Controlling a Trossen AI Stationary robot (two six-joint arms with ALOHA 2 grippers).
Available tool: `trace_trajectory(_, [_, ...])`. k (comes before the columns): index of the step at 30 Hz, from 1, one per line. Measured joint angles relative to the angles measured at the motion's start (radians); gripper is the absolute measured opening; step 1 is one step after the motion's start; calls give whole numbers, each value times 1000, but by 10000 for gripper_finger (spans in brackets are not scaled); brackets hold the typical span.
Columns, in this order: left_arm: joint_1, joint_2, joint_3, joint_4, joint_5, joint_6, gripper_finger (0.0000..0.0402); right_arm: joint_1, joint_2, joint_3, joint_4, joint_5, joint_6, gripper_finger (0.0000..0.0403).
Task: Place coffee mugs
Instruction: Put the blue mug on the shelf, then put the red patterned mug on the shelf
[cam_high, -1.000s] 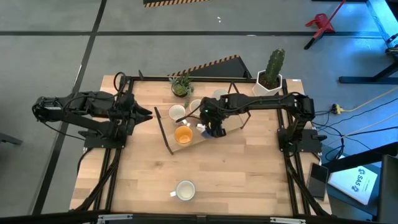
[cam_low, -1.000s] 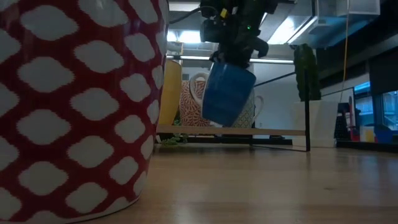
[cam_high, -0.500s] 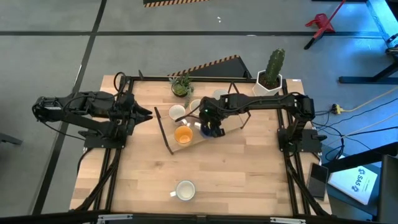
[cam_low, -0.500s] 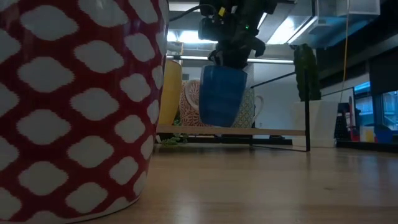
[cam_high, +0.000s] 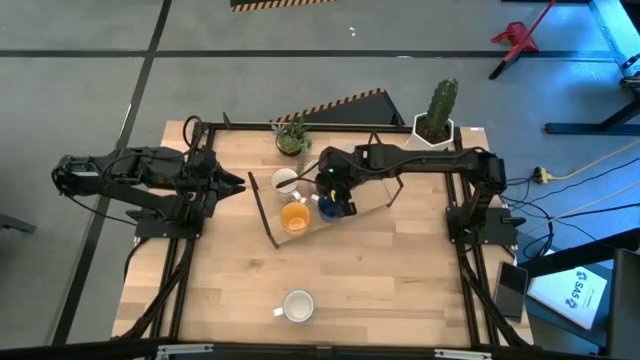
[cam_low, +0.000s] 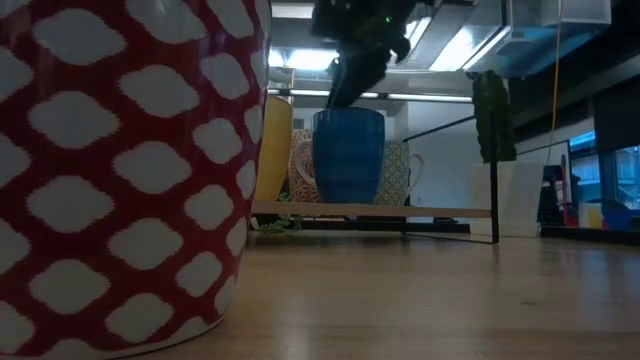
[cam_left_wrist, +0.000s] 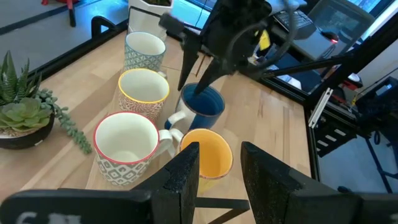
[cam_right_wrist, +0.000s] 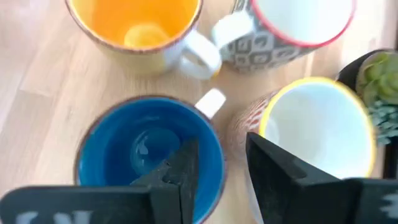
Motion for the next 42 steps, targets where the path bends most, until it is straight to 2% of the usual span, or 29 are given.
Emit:
trace_trajectory(7, [0,0,0,0,0,1,112,3,0,139,-105,5,-7,135])
trace_trajectory(13, [0,0,0,0,5,1,112,103,-3,261,-131,9,4,134])
trace_trajectory(19, [-1,0,0,0,101,13,112,282,16,263,-35,114,95,133])
trace_trajectory(22, [-1,0,0,0,151,28,112,371,56,262,-4,132,97,133])
trace_trajectory(27, [-1,0,0,0,184,27,112,484,142,262,77,118,82,133])
trace_trajectory(33, [-1,0,0,0,179,22,112,584,239,261,223,51,-48,133])
trace_trajectory(38, [-1,0,0,-3,175,-5,112,639,297,261,289,-20,-61,133])
trace_trajectory(42, [-1,2,0,-14,166,-21,112,652,331,261,288,17,-62,133])
